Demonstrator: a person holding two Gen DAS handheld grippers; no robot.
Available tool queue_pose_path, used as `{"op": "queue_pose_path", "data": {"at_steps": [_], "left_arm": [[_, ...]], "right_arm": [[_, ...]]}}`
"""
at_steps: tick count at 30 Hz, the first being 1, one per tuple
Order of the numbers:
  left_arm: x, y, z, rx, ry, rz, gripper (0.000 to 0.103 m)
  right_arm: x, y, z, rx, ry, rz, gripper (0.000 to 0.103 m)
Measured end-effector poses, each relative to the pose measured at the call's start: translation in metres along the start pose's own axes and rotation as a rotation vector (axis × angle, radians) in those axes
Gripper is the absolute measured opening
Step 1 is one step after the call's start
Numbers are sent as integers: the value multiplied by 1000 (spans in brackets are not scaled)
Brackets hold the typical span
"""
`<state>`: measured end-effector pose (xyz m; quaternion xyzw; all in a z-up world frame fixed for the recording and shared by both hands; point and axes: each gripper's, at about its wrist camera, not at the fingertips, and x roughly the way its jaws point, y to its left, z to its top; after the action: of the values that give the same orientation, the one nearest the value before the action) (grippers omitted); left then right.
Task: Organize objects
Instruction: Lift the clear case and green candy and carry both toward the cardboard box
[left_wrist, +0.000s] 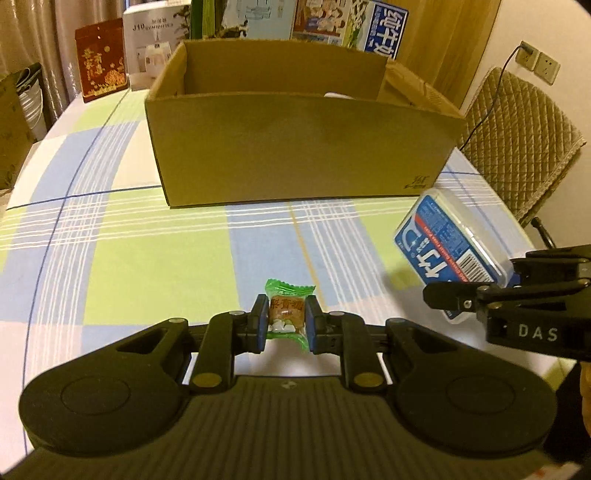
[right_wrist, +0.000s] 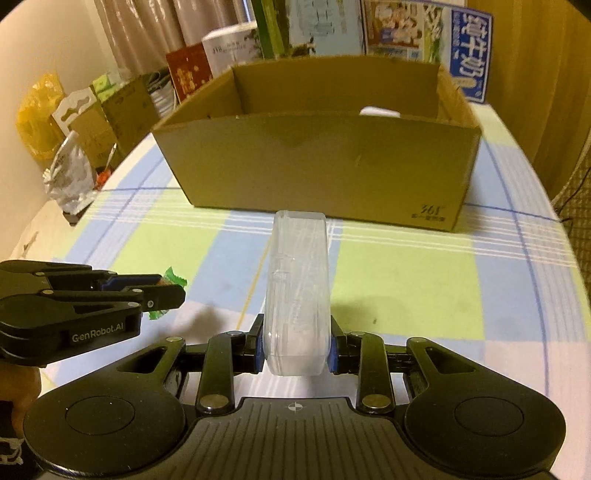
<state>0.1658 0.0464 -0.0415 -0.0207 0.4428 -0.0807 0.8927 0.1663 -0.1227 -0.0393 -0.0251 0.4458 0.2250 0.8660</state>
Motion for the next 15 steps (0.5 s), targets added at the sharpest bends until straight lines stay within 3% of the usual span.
{"op": "queue_pose_path", "data": {"at_steps": [15], "left_arm": [[-65,-25,-3,12,-64,16,16]], "right_arm": [[-62,6,-8,-4,-77,-15,28]]}}
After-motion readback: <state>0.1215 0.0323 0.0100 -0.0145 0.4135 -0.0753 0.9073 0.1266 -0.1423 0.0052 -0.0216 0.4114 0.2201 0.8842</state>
